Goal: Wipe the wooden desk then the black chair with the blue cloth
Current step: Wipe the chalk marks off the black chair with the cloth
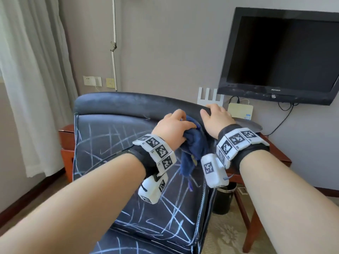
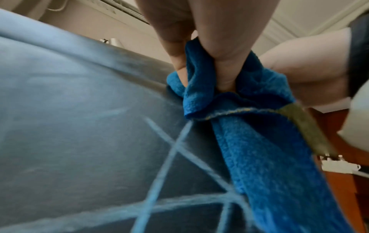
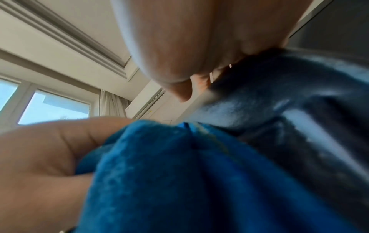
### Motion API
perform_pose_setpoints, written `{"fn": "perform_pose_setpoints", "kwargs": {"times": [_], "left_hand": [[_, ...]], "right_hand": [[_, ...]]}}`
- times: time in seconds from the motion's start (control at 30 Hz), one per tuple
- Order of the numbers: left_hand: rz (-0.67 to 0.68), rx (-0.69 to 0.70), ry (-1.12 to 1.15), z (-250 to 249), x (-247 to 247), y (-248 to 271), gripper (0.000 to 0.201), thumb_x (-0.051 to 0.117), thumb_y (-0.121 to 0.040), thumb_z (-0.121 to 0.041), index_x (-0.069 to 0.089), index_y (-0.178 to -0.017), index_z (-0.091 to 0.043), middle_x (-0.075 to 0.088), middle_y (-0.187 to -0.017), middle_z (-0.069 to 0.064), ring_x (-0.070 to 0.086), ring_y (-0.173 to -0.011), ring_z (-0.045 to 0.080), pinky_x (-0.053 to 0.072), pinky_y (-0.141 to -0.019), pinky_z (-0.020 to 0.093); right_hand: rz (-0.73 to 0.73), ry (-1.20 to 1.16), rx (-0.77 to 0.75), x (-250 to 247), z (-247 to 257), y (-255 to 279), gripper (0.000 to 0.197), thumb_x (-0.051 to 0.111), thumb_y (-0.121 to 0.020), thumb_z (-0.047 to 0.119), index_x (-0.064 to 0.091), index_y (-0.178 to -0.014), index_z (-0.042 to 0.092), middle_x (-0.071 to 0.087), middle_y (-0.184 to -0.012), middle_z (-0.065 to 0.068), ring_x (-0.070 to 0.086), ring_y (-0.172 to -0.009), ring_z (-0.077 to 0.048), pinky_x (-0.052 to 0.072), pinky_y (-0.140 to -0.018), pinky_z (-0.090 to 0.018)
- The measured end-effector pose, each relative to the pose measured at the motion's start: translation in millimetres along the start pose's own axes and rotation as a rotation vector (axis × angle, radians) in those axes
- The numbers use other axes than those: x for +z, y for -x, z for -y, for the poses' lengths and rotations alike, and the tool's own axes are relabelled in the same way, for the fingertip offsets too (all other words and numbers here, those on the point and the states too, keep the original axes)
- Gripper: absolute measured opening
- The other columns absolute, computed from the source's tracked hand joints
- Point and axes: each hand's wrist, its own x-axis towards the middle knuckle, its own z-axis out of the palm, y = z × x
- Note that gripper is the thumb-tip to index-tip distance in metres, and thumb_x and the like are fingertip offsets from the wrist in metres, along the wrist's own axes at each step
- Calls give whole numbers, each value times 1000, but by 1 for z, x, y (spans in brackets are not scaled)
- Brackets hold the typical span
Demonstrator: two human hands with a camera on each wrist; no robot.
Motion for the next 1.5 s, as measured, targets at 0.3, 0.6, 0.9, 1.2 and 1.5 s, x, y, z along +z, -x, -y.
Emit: {"fn": "perform_pose_setpoints", "kwargs": {"times": [0.3, 0.6, 0.9, 1.2, 1.5], "left_hand": [[-294, 237, 21, 25, 28, 3, 72, 64, -61, 1, 51, -131, -12, 61, -108, 11, 57, -82, 33, 54, -62, 36], [-358, 420, -77, 32, 40, -5, 45, 41, -73, -14, 69, -107, -7, 67, -105, 7, 51, -101, 24, 57, -74, 42], [-129, 317, 146, 27, 46, 15, 87, 49, -71, -58, 37, -142, -9, 36, -145, 13, 21, -141, 34, 30, -110, 49], [-306, 193, 13, 8, 62, 4, 64, 34, -81, -59, 44, -128, -16, 46, -134, 10, 31, -133, 31, 21, -113, 48], [-395, 165, -112, 23, 61, 1, 42, 35, -83, -37, 41, -117, -13, 36, -115, 6, 37, -103, 26, 50, -83, 43]], "right_hand": [[-45, 50, -4, 8, -6, -1, 48, 33, -97, 42, 33, -140, 19, 38, -142, -11, 31, -131, -32, 22, -109, -37], [-56, 37, -26, 6, -10, 4, 47, 32, -98, 42, 33, -139, 19, 38, -141, -10, 31, -130, -31, 23, -108, -37], [-75, 86, 1, 8, -8, 7, 51, 32, -97, 47, 30, -141, 20, 37, -142, -10, 31, -130, -31, 24, -107, -38], [-81, 81, -11, 5, -10, 13, 54, 33, -95, 51, 31, -140, 21, 38, -140, -8, 30, -131, -29, 25, -107, -37], [-93, 59, -43, 7, -11, 13, 52, 35, -96, 48, 33, -139, 19, 40, -138, -10, 32, -129, -30, 24, -107, -36]]}}
